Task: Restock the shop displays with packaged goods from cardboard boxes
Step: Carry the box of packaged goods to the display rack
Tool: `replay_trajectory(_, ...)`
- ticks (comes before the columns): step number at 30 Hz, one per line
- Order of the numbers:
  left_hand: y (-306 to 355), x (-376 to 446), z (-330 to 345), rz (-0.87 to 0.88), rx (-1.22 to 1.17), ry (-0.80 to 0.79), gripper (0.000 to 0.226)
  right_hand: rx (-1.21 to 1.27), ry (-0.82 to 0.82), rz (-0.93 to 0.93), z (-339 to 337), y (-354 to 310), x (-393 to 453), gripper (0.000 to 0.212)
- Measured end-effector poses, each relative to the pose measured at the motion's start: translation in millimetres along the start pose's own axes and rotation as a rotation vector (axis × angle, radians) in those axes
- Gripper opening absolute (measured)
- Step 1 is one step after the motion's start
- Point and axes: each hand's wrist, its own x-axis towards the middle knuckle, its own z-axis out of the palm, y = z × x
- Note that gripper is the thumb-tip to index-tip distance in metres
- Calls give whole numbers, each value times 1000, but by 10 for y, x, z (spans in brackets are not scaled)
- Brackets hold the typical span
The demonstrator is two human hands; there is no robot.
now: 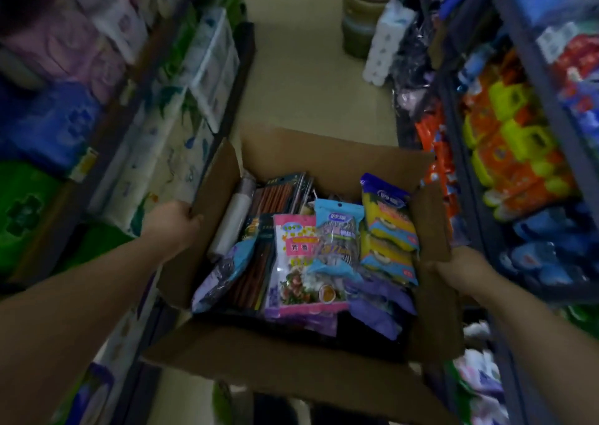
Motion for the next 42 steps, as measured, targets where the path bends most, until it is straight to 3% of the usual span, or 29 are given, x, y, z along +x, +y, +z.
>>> replay_trajectory(11,782,2403,-811,-40,-110,-9,30,-143,36,-53,-1651,-1946,2025,27)
replay_trajectory(19,1380,4423,-1583,-15,-10,-61,29,-125,-24,-37,-2530,-3333,3324,18)
replay_trajectory(25,1858,5897,-2239,-23,15,-37,29,-170,-4,-54,-3259,-4228,4516,43)
replay_trajectory(30,2380,7133,-2614,-28,32,-15,27,-69,5,-93,-3998,-5073,5559,26)
replay_trajectory(39,3357,8935,-3368,-65,-89,52,40,-178,56,-133,-5282,-6374,7170,39)
replay_trajectory(42,3702,9693,-3611,-35,-93,57,40,-143,84,-134,-5728,-6786,7672,25)
